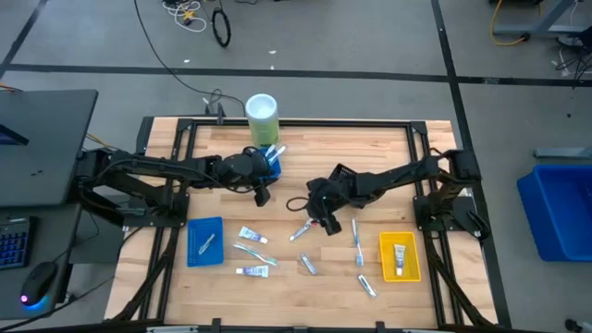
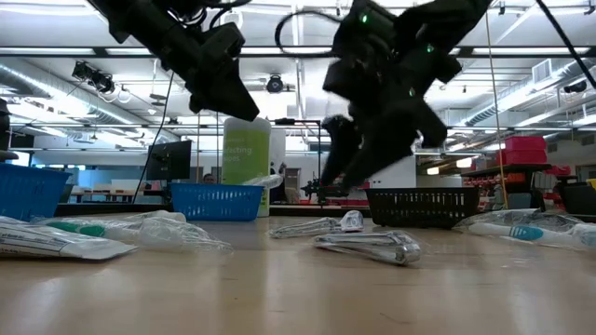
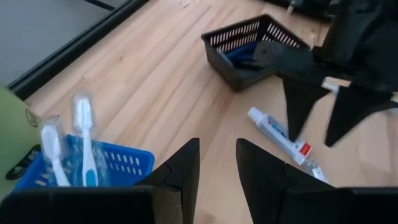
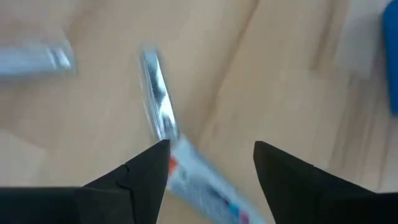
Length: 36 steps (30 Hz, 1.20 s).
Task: Pick & Place Travel size toiletries
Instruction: Put the white toothpaste into the yellow bin
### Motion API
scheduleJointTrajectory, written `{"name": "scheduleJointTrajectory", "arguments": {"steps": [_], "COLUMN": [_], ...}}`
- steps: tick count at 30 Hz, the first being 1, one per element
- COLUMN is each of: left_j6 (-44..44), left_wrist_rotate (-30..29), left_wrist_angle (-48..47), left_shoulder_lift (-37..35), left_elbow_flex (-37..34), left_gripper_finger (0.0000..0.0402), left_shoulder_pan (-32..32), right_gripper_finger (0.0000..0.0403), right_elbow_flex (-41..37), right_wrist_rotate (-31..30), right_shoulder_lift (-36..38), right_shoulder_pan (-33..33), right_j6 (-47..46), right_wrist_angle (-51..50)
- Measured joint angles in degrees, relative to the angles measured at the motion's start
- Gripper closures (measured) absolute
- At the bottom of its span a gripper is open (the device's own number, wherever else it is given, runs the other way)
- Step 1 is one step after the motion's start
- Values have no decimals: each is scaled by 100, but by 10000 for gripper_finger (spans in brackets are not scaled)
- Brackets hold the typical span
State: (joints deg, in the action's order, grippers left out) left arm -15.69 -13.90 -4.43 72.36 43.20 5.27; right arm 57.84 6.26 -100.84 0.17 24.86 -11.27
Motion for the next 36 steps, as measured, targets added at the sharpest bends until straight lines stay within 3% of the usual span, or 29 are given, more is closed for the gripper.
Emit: {"name": "scheduleJointTrajectory", "arguments": {"steps": [15,19,28,36], "left_j6": [3,3,4,168], "left_wrist_rotate": [-158,-171,-171,-171], "left_wrist_angle": [-4,-13,-15,-15], "left_shoulder_lift": [0,0,0,0], "left_elbow_flex": [0,0,0,0], "left_gripper_finger": [290,290,290,290], "left_shoulder_pan": [1,3,3,3], "right_gripper_finger": [157,181,282,301], "right_elbow_flex": [4,22,15,-26], "right_wrist_rotate": [-251,-90,76,208], "right_shoulder_lift": [-487,-597,-662,-496], "right_shoulder_pan": [-39,-48,-42,90], "right_j6": [867,826,291,-943], "right_wrist_angle": [-414,-451,-450,-143]}}
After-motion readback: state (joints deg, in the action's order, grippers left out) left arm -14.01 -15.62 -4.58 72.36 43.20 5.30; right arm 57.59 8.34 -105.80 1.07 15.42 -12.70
